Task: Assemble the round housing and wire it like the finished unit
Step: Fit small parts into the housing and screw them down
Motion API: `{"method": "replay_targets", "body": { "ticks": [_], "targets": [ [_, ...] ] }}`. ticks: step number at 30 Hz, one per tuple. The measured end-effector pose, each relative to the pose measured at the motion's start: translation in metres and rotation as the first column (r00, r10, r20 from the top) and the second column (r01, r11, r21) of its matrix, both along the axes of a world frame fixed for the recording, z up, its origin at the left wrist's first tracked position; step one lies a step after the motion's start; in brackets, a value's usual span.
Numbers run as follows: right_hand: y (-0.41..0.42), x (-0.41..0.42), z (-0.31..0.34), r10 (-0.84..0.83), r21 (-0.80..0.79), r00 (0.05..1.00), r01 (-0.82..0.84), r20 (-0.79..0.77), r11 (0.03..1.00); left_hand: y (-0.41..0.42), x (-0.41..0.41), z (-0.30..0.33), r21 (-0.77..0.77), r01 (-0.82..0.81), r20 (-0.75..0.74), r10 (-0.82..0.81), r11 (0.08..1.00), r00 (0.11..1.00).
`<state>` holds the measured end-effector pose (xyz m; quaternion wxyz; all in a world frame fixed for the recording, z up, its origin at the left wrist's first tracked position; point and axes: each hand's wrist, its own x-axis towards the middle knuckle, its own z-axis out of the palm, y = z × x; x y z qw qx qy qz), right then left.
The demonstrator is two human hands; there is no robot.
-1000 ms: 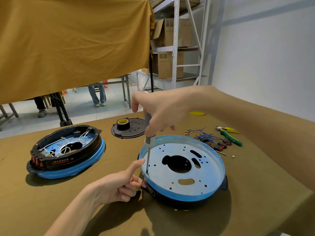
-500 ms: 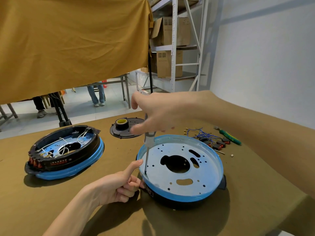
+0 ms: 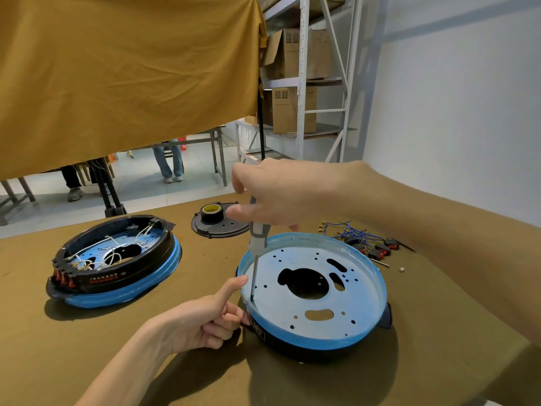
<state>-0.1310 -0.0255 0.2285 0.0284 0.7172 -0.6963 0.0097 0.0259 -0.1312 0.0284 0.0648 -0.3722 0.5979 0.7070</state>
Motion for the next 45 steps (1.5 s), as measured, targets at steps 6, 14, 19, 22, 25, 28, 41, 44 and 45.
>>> {"method": "replay_targets", "body": {
  "ticks": [6,14,19,22,25,28,41,44,45],
  "targets": [
    [0.003,-0.002,0.001,-0.013,0.048,0.997,0.010,0.071,0.999,-0.001,0.000,0.000,0.012,-0.003,-0.003,0.003,1.000,1.000],
    [0.005,-0.002,0.000,0.002,0.037,0.997,-0.005,0.079,0.999,-0.001,0.000,0.000,0.015,-0.019,0.004,0.019,1.000,1.000],
    [0.008,-0.002,0.005,0.018,0.147,0.968,-0.057,0.249,0.987,0.000,0.000,0.001,0.021,-0.023,0.004,0.023,1.000,1.000],
    [0.005,-0.001,-0.002,0.028,0.003,0.996,-0.029,0.083,1.000,0.000,0.000,0.001,0.019,-0.025,0.002,0.025,1.000,1.000],
    [0.005,-0.003,-0.003,0.028,0.046,0.990,-0.035,0.139,0.998,-0.001,0.000,0.000,0.015,-0.023,0.004,0.023,1.000,1.000],
    [0.006,-0.007,0.002,0.012,0.126,0.974,-0.041,0.226,0.991,-0.003,0.001,-0.002,0.021,-0.019,-0.003,0.019,1.000,1.000],
    [0.004,-0.007,-0.007,0.025,0.019,0.994,-0.027,0.111,0.999,-0.003,0.001,0.000,0.019,-0.017,0.007,0.017,1.000,1.000],
    [0.006,-0.007,-0.001,0.033,0.127,0.984,-0.055,0.175,0.990,-0.003,0.001,0.000,0.016,-0.016,0.008,0.016,1.000,1.000],
    [0.006,-0.006,-0.002,0.030,0.116,0.986,-0.049,0.163,0.992,-0.003,0.001,0.000,0.014,-0.015,0.007,0.015,1.000,1.000]
  ]
}}
